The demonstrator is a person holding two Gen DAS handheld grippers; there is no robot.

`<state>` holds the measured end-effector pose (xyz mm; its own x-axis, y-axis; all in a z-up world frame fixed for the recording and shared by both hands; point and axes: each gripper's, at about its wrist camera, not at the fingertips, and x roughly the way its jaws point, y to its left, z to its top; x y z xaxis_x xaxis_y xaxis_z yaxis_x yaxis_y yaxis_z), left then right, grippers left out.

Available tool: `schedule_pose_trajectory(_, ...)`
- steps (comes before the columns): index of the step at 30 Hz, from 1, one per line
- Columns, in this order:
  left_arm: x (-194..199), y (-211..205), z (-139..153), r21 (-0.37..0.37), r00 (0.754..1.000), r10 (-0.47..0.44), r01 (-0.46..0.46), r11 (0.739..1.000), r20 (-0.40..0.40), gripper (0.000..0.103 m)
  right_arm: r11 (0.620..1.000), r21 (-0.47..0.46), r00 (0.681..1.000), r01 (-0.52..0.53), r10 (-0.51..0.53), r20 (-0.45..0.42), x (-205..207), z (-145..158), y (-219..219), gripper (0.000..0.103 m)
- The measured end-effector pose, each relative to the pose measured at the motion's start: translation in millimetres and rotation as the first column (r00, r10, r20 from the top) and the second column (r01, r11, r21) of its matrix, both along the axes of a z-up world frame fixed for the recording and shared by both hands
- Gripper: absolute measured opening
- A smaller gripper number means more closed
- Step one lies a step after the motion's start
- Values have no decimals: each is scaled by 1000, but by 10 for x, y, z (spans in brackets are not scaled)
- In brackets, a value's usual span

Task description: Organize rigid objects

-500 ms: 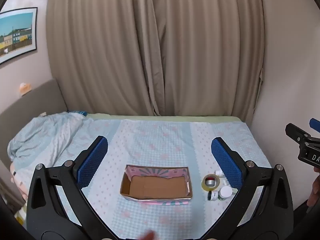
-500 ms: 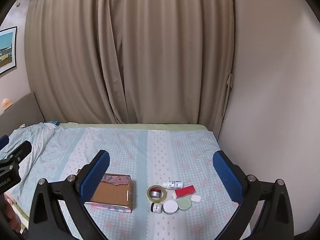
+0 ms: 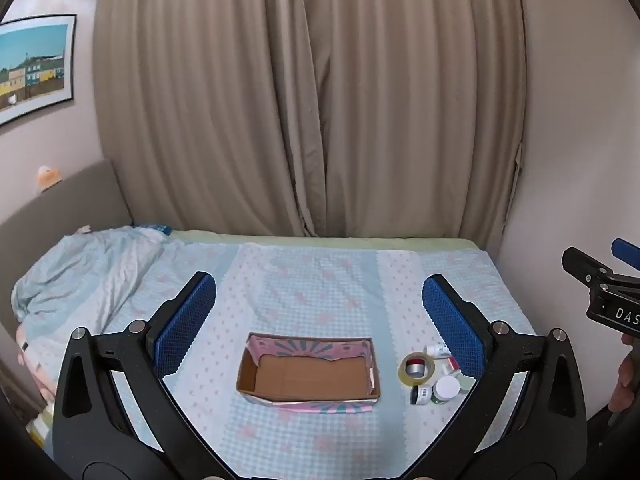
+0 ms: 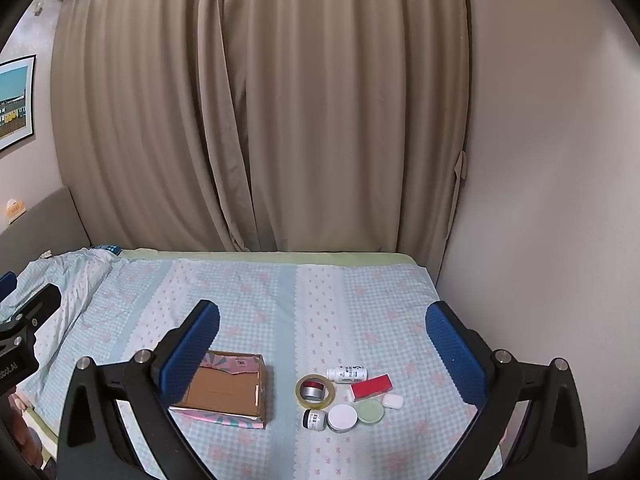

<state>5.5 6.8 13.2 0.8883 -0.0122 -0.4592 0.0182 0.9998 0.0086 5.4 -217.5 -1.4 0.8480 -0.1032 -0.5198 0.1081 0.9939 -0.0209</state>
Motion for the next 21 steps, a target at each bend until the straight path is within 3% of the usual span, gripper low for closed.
schedule_pose_trajectory(21,-115,3,36,-2,1000,-2,2,1000,14,103,1000,2,1000,1,-1,2,36,7,-12,103)
